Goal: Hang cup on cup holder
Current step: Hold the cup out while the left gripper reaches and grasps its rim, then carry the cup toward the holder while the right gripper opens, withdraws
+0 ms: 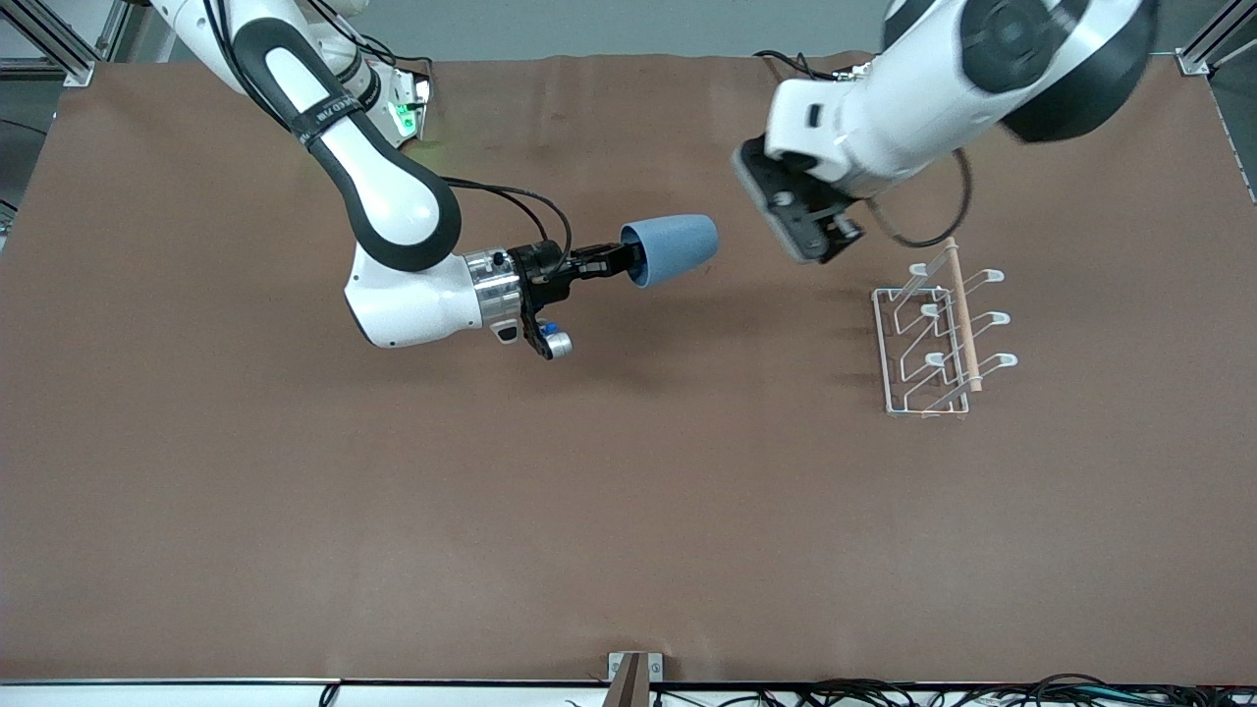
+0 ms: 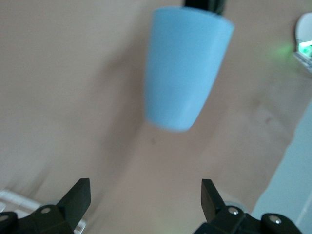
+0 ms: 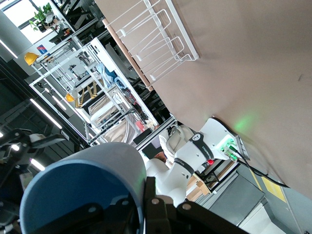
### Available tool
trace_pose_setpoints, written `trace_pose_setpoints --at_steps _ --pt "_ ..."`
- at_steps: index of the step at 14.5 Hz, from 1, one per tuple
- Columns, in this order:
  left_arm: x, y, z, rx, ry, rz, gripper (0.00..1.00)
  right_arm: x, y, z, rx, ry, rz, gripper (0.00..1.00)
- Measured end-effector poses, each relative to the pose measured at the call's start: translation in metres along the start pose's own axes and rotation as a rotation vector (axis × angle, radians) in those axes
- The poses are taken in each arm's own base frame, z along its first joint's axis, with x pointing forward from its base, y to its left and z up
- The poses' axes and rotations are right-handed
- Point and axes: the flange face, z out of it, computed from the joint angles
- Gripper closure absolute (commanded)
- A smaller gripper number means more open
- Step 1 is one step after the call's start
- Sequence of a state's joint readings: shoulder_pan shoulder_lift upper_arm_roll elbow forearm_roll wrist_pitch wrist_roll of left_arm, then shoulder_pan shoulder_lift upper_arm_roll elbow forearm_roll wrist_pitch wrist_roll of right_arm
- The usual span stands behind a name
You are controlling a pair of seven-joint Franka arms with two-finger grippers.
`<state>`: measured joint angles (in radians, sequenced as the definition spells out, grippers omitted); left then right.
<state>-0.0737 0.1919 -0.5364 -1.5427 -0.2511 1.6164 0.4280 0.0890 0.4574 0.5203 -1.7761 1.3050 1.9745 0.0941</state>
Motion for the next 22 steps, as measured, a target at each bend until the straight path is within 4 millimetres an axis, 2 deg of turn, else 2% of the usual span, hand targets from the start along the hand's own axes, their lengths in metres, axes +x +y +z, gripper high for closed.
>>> trace_pose_setpoints --at_steps 3,7,8,11,14,15,19,20,21,22 --pt "0.029 0.002 0.031 -0.079 -0.013 0.05 0.0 0.0 0.0 -0.001 0.002 0.001 0.001 1.0" --pt "0.05 0.011 0.051 -0.098 0.015 0.083 0.0 0.0 0.0 -0.001 0.003 -0.001 0.001 1.0" --pt "0.053 0.011 0.053 -0.097 0.025 0.085 0.04 0.0 0.0 -0.002 0.003 -0.004 0.002 1.0" --pt "0.06 0.011 0.061 -0.099 0.043 0.091 0.35 -0.001 0.0 -0.001 0.003 -0.01 0.002 1.0" --pt "0.063 0.009 0.067 -0.101 0.048 0.114 0.61 -0.002 0.004 0.002 0.0 -0.021 0.008 0.99" --pt "0.064 0.009 0.068 -0.1 0.052 0.118 0.67 -0.001 0.005 0.0 0.001 -0.019 0.01 0.99" --pt "0.066 0.008 0.071 -0.101 0.057 0.124 0.79 0.0 0.008 -0.002 0.001 -0.017 0.016 0.96" --pt "0.066 0.008 0.071 -0.099 0.056 0.126 0.82 0.0 0.008 -0.002 0.001 -0.016 0.016 0.73" --pt "0.066 0.009 0.071 -0.091 0.052 0.13 0.86 0.0 0.008 -0.001 0.001 -0.014 0.016 0.01" --pt "0.066 0.009 0.072 -0.07 0.041 0.141 0.88 -0.001 0.007 0.0 0.001 -0.018 0.017 0.0"
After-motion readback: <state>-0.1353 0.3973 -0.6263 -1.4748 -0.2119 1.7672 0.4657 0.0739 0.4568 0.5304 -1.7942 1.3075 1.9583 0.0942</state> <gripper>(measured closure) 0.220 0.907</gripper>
